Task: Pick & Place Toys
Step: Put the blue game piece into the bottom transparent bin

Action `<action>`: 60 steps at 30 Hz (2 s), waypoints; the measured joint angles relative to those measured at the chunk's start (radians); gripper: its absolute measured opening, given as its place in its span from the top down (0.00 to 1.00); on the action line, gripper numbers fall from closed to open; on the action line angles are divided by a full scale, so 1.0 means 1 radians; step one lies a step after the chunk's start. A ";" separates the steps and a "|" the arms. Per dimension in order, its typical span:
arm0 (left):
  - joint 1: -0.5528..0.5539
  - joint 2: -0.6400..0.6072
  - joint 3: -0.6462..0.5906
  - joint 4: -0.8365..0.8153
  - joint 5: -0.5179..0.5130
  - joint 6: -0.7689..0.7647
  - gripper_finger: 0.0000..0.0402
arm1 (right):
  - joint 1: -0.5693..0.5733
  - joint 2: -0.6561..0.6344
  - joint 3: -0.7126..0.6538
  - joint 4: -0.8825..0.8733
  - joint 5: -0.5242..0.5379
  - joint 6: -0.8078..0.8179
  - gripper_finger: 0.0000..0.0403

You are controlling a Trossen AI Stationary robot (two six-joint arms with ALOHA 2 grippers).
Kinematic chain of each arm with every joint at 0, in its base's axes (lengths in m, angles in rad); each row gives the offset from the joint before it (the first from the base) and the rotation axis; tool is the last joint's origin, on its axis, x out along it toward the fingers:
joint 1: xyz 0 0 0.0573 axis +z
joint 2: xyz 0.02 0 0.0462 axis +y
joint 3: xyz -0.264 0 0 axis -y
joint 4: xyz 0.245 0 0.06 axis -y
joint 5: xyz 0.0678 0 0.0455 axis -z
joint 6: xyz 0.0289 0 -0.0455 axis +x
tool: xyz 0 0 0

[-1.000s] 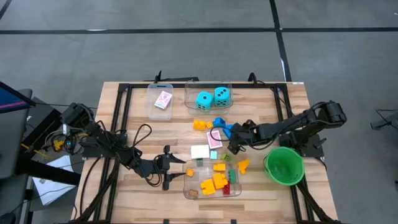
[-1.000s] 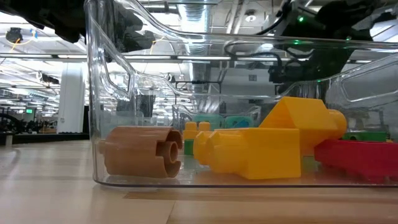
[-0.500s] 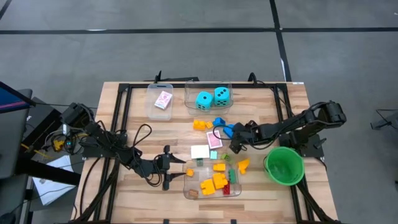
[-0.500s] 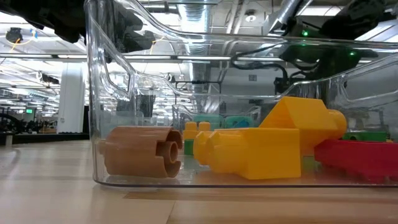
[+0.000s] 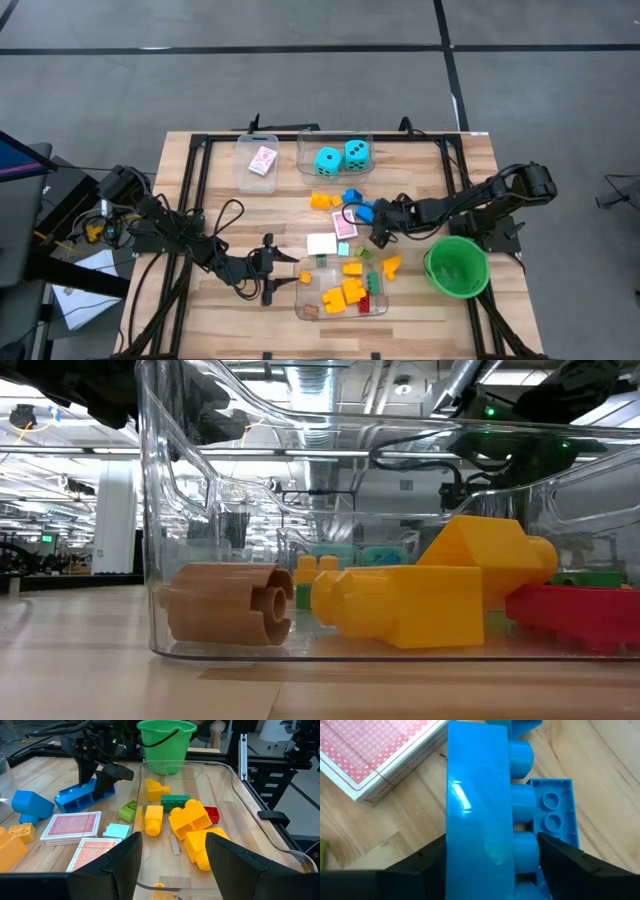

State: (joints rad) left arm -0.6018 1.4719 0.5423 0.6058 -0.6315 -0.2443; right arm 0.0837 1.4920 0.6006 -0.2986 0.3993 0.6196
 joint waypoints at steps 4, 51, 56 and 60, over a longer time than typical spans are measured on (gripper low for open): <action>0.000 0.000 0.000 0.000 0.000 0.000 0.47 | 0.001 -0.008 0.000 -0.010 -0.008 -0.007 0.39; 0.000 0.001 0.000 -0.015 0.000 0.000 0.47 | 0.314 -0.430 0.077 -0.195 0.230 0.065 0.28; 0.000 0.001 0.000 -0.015 0.000 0.000 0.47 | 0.314 -0.430 0.077 -0.199 0.230 0.065 0.41; 0.000 0.001 0.000 -0.015 0.000 0.000 0.47 | 0.314 -0.419 0.077 -0.199 0.229 0.069 0.50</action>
State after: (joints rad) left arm -0.6021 1.4727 0.5423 0.5911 -0.6315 -0.2443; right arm 0.3981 1.0732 0.6776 -0.4972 0.6284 0.6888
